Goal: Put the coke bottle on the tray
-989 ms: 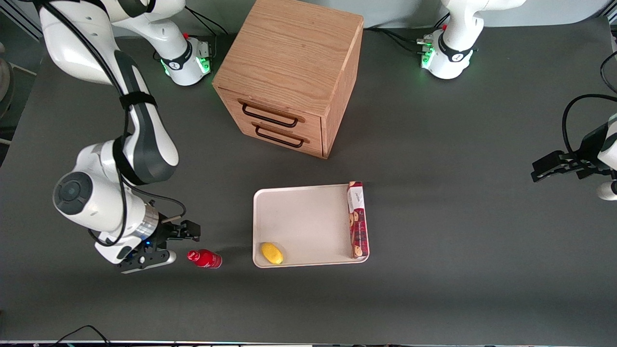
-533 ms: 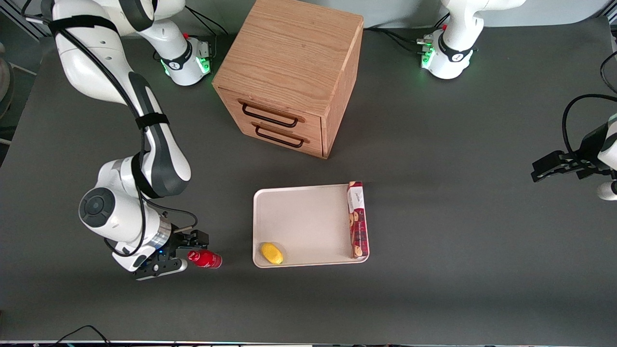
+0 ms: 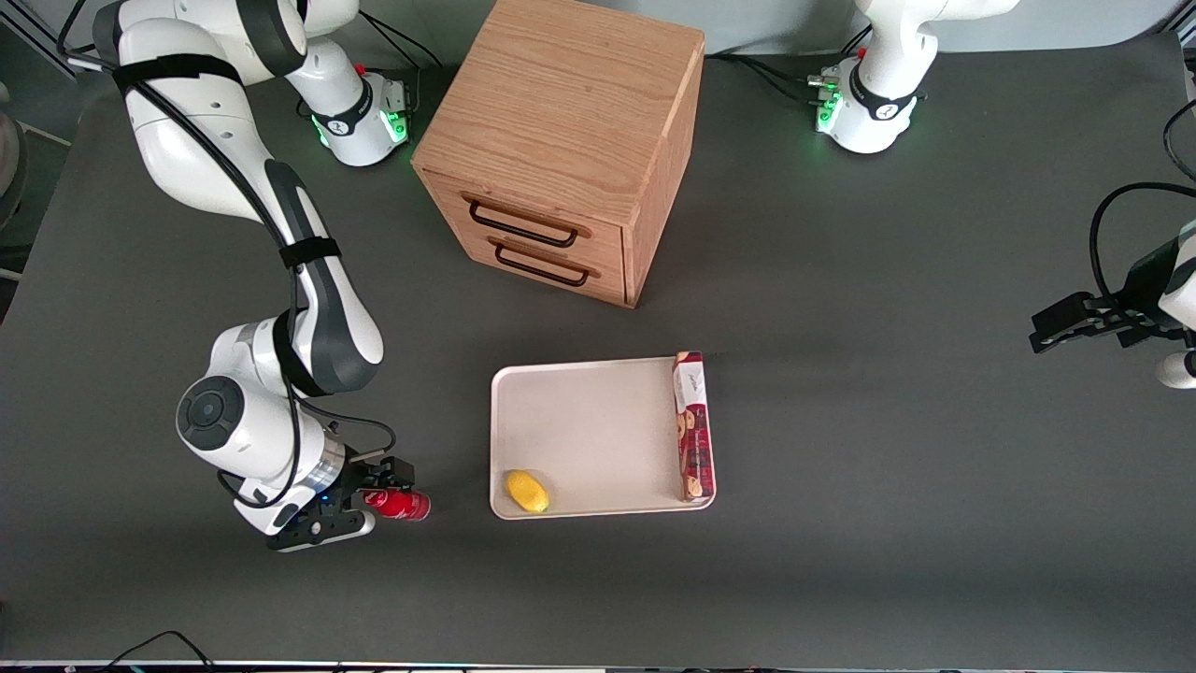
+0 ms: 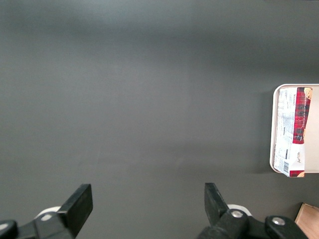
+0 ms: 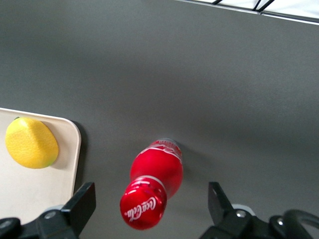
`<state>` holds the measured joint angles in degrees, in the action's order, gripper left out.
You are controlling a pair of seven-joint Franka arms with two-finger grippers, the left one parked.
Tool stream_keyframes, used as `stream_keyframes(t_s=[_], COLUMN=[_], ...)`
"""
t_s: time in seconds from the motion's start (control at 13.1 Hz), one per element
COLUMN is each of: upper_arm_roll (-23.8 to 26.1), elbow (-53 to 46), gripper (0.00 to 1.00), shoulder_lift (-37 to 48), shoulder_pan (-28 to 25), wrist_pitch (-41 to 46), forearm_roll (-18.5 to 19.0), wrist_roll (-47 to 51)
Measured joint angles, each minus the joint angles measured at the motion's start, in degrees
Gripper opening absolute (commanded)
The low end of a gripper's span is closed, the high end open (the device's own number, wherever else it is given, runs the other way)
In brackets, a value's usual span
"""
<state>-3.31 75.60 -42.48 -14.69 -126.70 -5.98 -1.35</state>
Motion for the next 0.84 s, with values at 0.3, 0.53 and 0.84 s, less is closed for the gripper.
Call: stream_keyframes(t_s=[0.3,0.53,0.84], upper_arm_roll=[0.1,0.0,-0.6], elbow=[0.0,-0.7,-3.1], gripper=[1.00,1.00,1.00], shoulder_lift=[-0.2,-0.6,-1.9], shoulder_pan=[-0.4,-0.6,-0.6], wrist_pitch=[0.0,0.0,0.0], forearm_roll=[-1.2,-1.2,-1.2], wrist_roll=[0.0,0.0,0.0])
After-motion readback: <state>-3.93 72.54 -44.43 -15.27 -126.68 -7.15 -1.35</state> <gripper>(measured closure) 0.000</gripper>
